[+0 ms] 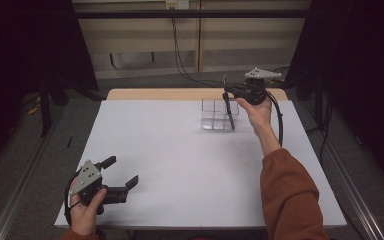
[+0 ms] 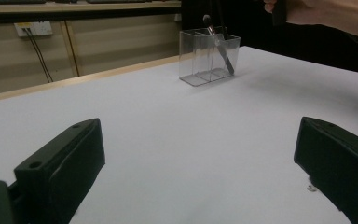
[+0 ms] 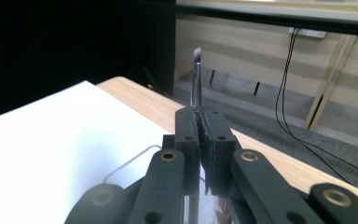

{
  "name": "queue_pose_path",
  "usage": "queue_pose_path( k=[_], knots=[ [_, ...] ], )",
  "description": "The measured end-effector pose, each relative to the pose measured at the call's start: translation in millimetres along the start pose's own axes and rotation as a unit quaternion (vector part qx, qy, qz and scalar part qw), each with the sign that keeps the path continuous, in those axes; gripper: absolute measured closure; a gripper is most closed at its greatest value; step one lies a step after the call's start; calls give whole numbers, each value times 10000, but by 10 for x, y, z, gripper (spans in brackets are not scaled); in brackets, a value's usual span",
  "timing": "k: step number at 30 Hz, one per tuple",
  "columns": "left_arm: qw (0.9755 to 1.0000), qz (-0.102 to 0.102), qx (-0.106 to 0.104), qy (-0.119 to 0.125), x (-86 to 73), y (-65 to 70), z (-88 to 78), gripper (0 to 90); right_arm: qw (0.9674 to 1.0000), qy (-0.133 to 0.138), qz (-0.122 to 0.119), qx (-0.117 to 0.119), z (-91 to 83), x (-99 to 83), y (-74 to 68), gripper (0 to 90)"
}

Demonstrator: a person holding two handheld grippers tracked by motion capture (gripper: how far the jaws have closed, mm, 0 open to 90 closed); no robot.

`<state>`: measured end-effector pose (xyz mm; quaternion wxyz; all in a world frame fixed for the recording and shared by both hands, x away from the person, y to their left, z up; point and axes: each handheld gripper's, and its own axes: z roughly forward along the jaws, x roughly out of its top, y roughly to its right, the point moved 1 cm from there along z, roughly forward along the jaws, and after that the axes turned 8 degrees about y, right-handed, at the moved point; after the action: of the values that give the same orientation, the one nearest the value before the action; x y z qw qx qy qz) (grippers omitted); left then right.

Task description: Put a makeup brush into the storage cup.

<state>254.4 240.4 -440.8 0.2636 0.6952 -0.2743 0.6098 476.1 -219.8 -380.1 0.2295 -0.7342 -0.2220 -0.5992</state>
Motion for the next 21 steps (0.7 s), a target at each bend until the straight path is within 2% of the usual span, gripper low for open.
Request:
queue_pose_path(
  k=[21],
  knots=[
    [10000,-2,-6,2,-1,-2,-1,18,9998,-73,202,-47,-26,-158,59,858]
  ],
)
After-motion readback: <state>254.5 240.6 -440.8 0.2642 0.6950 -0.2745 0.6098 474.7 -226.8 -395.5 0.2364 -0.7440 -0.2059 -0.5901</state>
